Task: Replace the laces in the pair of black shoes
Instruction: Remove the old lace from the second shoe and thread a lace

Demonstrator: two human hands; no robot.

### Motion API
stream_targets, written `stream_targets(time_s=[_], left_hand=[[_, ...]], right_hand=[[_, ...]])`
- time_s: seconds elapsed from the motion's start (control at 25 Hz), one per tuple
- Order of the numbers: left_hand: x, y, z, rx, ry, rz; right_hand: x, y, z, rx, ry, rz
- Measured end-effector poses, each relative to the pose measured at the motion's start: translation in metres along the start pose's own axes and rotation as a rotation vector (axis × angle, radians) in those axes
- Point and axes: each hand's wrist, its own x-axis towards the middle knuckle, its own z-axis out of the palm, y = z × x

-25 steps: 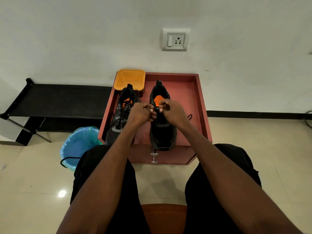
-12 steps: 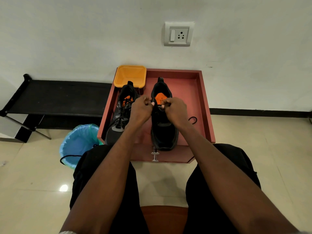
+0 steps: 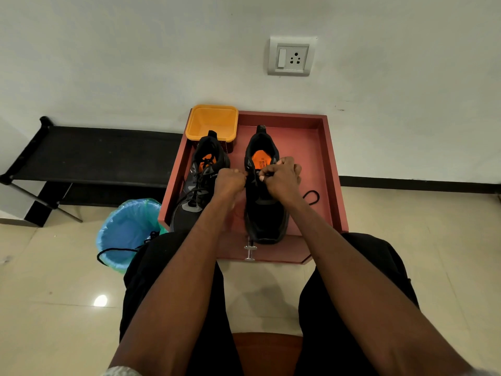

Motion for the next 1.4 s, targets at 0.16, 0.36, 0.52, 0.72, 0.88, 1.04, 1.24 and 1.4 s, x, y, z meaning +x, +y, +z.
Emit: stream_targets(time_s=[0.16, 0.36, 0.52, 0.72, 0.88, 1.04, 1.24, 1.4], left_hand=[[0.000, 0.000, -0.001, 0.059, -0.011, -0.014], [-0.003, 0.002, -0.004, 0.065, -0.031, 0.006], [-0.003, 0.001, -0.001, 0.039, 0.013, 0.030], [-0.009, 0.002, 0.001, 0.127, 0.036, 0.104], [-0.023, 0.013, -0.012, 0.197, 0.133, 0.182], [-0.023, 0.033, -0.044, -0.503, 0.296, 0.110], [-0.036, 0.044, -0.061, -0.493, 0.677, 0.392], [-0.029, 0.021, -0.030, 0.279, 0.124, 0.310]], right_hand=[[-0.001, -0.001, 0.002, 0.106, -0.008, 0.069], [-0.001, 0.002, 0.007, 0.068, 0.084, 0.005], [0.002, -0.001, 0.010, 0.020, 0.034, -0.004], [0.001, 0.001, 0.000, -0.060, 0.063, -0.064], [0.003, 0.012, -0.005, -0.125, 0.114, -0.141], [0.008, 0.017, -0.006, -0.029, 0.052, -0.170], [0.011, 0.019, -0.010, -0.021, 0.009, -0.140], [0.013, 0.020, -0.010, -0.015, -0.006, -0.136]])
